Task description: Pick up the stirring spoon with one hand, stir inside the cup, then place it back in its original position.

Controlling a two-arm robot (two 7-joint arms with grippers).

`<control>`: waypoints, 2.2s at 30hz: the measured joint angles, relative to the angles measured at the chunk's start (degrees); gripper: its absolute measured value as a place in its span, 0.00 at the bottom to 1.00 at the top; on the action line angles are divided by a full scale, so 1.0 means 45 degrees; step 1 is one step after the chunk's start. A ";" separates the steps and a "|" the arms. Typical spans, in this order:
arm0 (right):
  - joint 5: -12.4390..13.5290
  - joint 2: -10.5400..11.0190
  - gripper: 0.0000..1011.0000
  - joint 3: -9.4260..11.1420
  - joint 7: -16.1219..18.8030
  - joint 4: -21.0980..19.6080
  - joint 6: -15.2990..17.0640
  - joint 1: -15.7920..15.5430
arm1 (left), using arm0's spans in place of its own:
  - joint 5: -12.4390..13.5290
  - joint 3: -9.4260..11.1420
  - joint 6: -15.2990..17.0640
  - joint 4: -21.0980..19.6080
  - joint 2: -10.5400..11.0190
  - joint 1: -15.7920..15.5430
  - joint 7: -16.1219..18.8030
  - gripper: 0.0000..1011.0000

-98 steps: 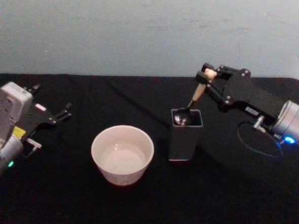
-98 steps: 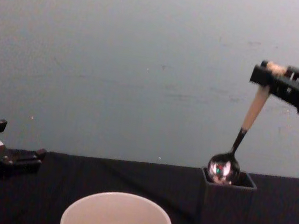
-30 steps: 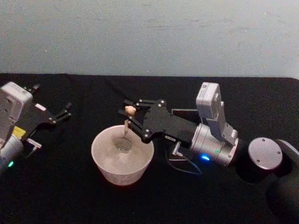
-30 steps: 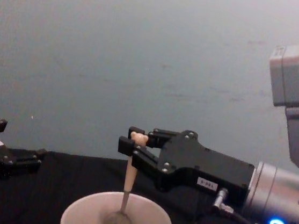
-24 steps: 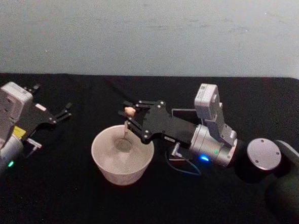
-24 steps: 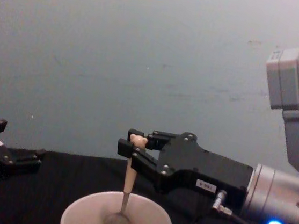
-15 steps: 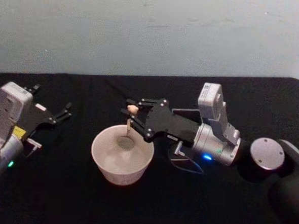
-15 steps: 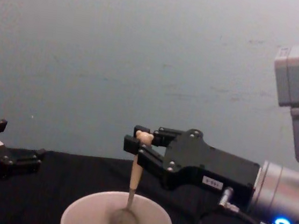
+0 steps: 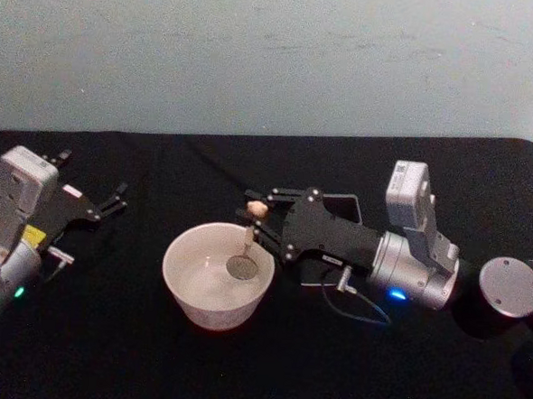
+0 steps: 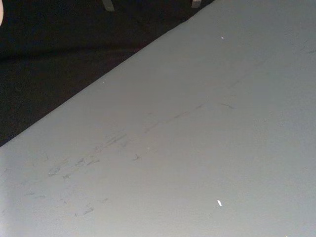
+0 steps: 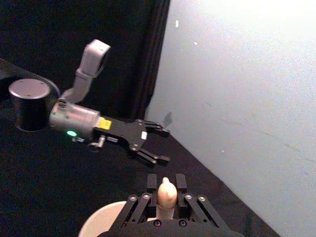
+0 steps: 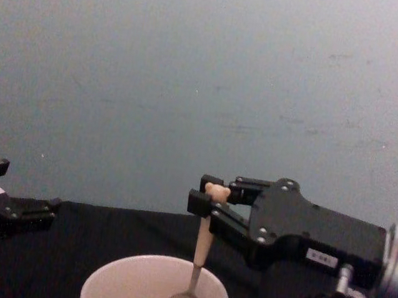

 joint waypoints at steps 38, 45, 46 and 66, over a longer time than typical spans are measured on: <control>-0.0156 -0.0757 0.21 -0.0219 -0.0561 0.0982 0.0169 0.0546 | 0.0000 0.0000 0.0000 0.0000 0.0000 -0.0001 -0.0001 0.99; -0.0137 -0.0446 0.21 -0.0053 -0.0552 0.0600 0.0223 0.0285 | 0.0000 0.0001 0.0000 0.0001 0.0000 0.0000 0.0000 0.99; -0.0135 -0.0403 0.21 -0.0044 -0.0545 0.0549 0.0237 0.0246 | 0.0000 0.0000 0.0000 0.0001 -0.0001 0.0000 0.0000 0.99; 0.0430 0.0270 0.21 -0.0341 0.0234 -0.0869 0.0630 -0.0507 | 0.0000 0.0000 0.0000 0.0001 0.0000 0.0000 0.0000 0.99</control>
